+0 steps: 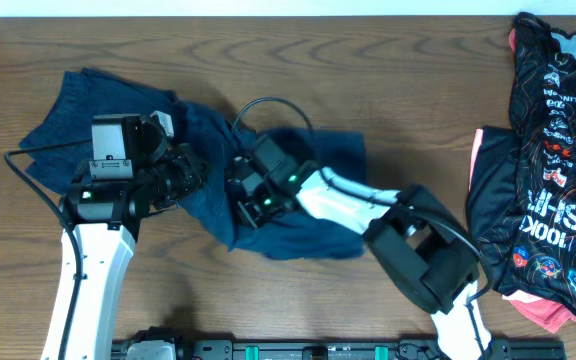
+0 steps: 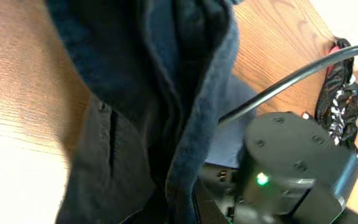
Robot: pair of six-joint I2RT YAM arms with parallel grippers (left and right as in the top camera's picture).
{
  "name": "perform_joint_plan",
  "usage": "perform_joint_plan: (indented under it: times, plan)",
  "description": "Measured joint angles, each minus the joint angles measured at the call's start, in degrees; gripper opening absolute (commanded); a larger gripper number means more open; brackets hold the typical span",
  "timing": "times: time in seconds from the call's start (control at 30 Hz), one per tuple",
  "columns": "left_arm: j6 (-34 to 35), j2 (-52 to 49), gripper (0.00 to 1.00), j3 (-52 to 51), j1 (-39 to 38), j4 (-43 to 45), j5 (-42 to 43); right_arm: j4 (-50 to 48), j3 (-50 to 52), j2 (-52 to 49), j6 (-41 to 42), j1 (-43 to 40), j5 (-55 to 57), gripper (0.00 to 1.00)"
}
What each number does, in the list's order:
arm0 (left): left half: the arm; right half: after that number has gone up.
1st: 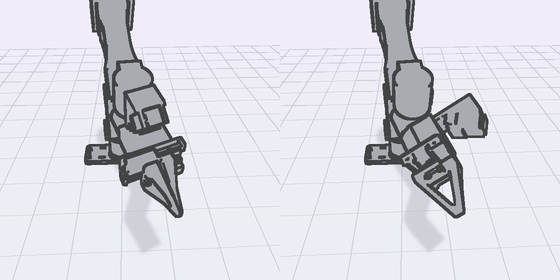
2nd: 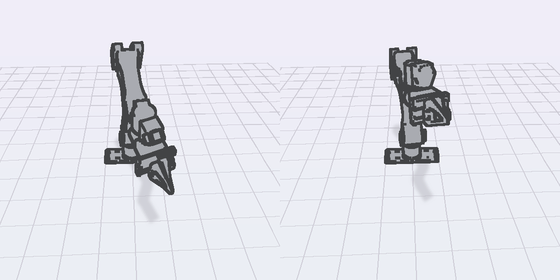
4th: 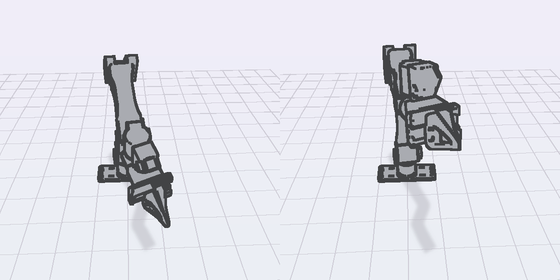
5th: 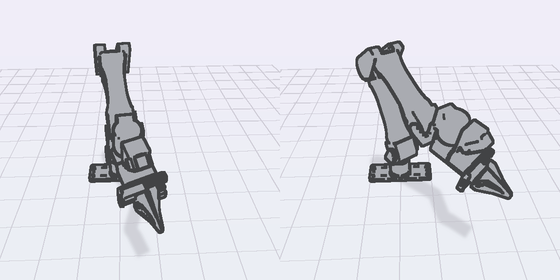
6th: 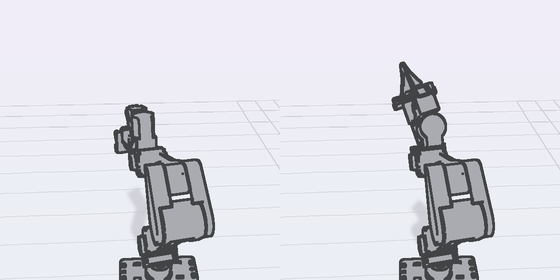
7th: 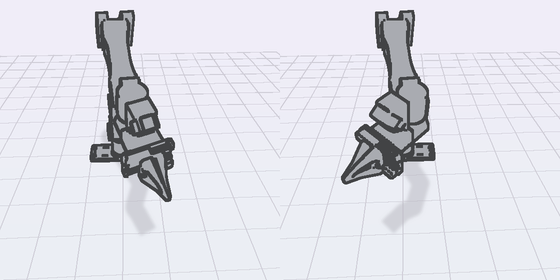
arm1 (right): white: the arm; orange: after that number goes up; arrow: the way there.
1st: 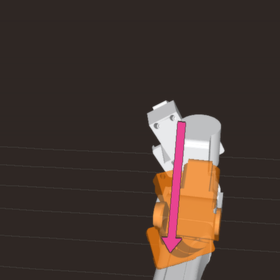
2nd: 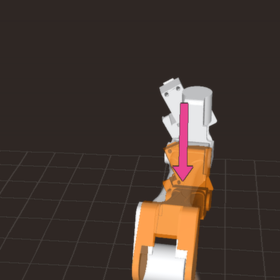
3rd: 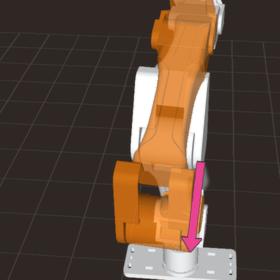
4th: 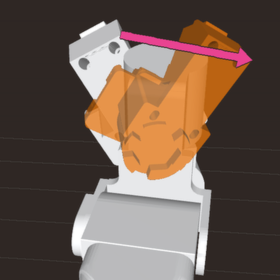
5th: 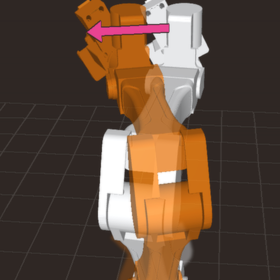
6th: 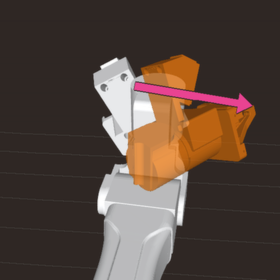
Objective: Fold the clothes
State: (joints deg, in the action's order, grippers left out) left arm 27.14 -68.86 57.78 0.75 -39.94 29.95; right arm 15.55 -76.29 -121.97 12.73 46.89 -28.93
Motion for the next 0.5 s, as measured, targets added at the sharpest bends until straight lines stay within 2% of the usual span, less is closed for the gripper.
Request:
perform_joint_plan:
  times: [0.07, 0.17, 0.33, 0.5]
  plan:
    - [0.0, 0.0, 0.06, 0.0, 0.0, -0.1, 0.3, 0.0, -0.2, 0.0, 0.5, 0.3, 0.0, 0.43]
    - [0.0, 0.1, 0.06, 0.0, -0.2, -0.1, 0.8, 5.5, -2.0, 0.8, 0.6, -0.7, 1.2, 0.48]
    - [0.0, 0.1, 0.06, 0.0, -0.6, -0.1, 1.4, 19.7, -3.2, 7.8, 0.5, -7.3, 9.1, 0.5]
    - [0.0, 0.1, 0.06, 0.0, -0.7, -0.1, 1.4, 32.3, -4.4, 15.4, -1.3, -18.8, 19.1, 0.48]
